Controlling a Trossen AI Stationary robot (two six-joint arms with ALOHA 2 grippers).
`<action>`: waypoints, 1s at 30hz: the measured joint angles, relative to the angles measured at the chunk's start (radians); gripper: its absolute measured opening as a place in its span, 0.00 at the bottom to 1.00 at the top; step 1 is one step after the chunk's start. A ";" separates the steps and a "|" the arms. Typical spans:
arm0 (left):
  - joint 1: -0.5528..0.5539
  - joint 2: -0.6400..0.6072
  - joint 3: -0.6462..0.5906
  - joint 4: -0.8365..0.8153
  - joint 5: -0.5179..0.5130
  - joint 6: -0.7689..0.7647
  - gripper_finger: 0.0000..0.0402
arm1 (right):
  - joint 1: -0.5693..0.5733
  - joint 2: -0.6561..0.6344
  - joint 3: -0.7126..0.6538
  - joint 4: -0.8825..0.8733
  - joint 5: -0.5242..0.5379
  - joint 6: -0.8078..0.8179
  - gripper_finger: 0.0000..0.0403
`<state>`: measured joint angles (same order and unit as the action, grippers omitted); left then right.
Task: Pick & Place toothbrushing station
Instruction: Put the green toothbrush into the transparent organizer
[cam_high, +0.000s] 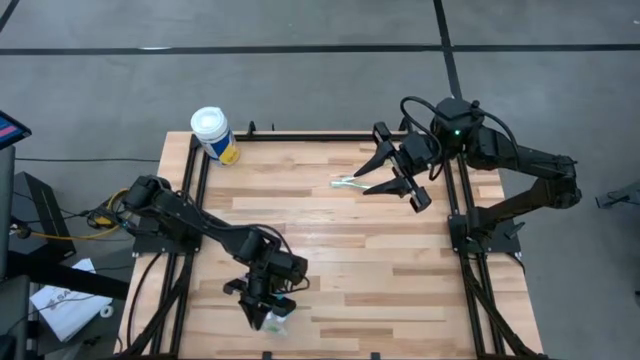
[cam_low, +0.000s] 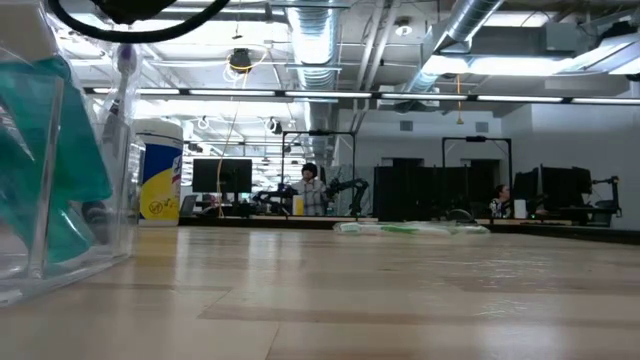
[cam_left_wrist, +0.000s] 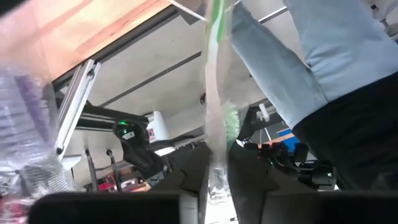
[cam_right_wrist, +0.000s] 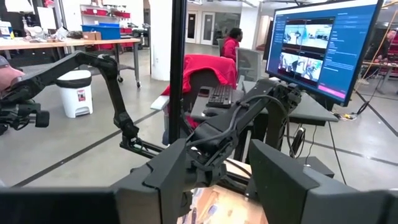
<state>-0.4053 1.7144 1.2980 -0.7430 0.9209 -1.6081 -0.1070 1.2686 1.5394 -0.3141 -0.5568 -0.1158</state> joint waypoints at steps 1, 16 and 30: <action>0.000 0.000 0.000 0.004 0.000 0.002 0.14 | 0.000 0.000 0.000 0.000 0.000 0.000 0.41; 0.001 -0.061 0.000 0.055 0.013 -0.024 0.59 | 0.000 0.000 0.000 0.000 0.000 -0.016 0.42; 0.001 -0.357 0.000 0.304 -0.383 -0.173 0.61 | -0.006 0.000 0.000 0.001 -0.001 -0.023 0.42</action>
<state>-0.4047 1.3571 1.2980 -0.4389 0.5381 -1.7812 -0.1127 1.2686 1.5394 -0.3134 -0.5575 -0.1390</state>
